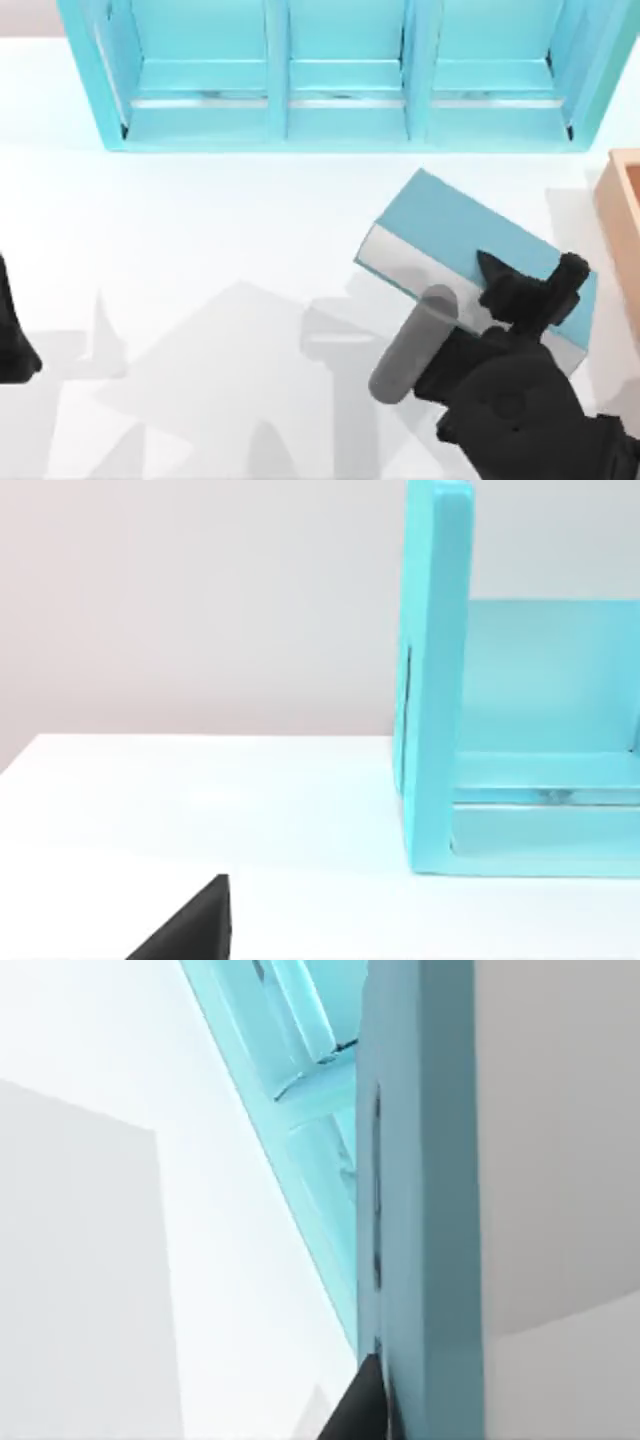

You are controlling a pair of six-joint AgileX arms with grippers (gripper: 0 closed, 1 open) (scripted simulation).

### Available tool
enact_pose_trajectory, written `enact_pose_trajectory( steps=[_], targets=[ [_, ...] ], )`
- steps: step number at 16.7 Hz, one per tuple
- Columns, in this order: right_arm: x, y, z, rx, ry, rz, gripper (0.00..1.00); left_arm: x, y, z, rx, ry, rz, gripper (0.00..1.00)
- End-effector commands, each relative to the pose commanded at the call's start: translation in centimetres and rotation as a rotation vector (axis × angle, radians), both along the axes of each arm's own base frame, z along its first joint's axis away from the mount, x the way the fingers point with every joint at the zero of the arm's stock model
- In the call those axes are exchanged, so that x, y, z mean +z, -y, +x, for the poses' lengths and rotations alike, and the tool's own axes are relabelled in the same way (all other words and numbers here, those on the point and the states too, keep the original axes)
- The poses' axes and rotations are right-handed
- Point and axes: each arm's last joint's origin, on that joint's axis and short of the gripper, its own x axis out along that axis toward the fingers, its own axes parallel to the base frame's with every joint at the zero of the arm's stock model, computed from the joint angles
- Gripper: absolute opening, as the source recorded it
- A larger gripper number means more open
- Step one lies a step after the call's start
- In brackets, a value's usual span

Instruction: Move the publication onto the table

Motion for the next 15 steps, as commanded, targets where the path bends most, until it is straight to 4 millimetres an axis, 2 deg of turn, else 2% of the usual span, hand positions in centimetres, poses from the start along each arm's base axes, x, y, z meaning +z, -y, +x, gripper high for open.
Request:
enact_pose_trajectory(
  steps=[3, 5, 15],
  targets=[
    [-2.1, 0.8, -3.0, 0.092, 0.021, -0.249, 0.0, 0.0, 0.0, 0.0, 0.0, 0.0, 0.0, 1.0],
    [-2.9, 1.4, -4.1, 0.127, 0.034, -0.337, 0.0, 0.0, 0.0, 0.0, 0.0, 0.0, 0.0, 1.0],
    [-3.1, 1.6, -4.7, 0.135, 0.036, -0.359, 0.0, 0.0, 0.0, 0.0, 0.0, 0.0, 0.0, 1.0]
  ],
)
